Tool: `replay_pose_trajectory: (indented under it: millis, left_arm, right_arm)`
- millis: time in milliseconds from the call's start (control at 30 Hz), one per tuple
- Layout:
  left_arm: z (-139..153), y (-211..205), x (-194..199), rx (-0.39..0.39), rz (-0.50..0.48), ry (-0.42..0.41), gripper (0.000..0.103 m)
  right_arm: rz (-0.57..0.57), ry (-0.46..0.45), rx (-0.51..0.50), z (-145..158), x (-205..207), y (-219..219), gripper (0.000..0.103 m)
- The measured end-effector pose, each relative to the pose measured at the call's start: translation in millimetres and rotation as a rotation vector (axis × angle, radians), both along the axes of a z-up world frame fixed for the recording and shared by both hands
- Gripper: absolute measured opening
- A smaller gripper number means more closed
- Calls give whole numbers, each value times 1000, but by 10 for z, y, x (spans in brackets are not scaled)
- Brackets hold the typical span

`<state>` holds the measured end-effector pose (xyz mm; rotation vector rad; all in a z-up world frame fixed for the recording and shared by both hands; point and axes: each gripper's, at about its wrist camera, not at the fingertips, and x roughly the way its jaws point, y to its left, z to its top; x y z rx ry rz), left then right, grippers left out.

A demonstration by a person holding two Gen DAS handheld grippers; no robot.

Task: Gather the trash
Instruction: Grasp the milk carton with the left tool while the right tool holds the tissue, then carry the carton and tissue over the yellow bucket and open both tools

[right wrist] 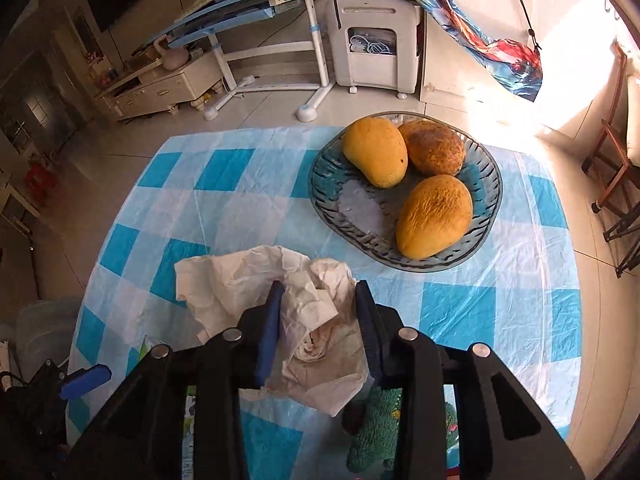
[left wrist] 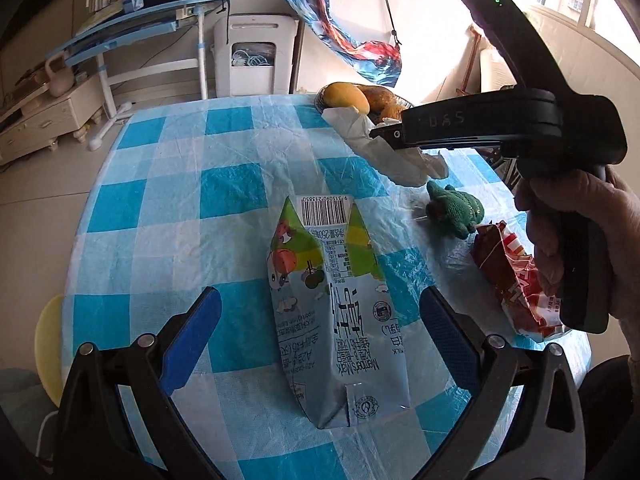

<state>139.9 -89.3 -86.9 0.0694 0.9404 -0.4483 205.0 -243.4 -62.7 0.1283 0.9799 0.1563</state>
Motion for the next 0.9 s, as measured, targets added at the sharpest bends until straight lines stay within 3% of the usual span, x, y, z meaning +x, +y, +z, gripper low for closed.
replay_pose_trajectory:
  millis: [133, 167, 233, 367, 467, 600, 900]
  left_arm:
    - [-113, 17, 72, 22, 34, 28, 94]
    - [-134, 34, 81, 7, 31, 37, 80]
    - [-182, 47, 99, -2, 14, 60, 62]
    - [-133, 111, 43, -5, 8, 9, 62]
    - [-32, 238, 21, -24, 38, -29, 62]
    - [127, 483, -19, -63, 90, -78, 62]
    - [337, 1070, -173, -56, 195, -180, 62]
  right_arm:
    - [-16, -110, 107, 304, -382, -132, 36]
    - [-30, -139, 144, 382, -498, -184, 36]
    - [-65, -198, 225, 519, -726, -327, 37]
    - [-113, -267, 358, 573, -1134, -529, 38]
    - [-139, -258, 405, 483, -1282, -557, 38]
    - [-115, -262, 396, 482, -1307, -440, 38]
    - [-36, -224, 386, 364, -1218, -43, 38]
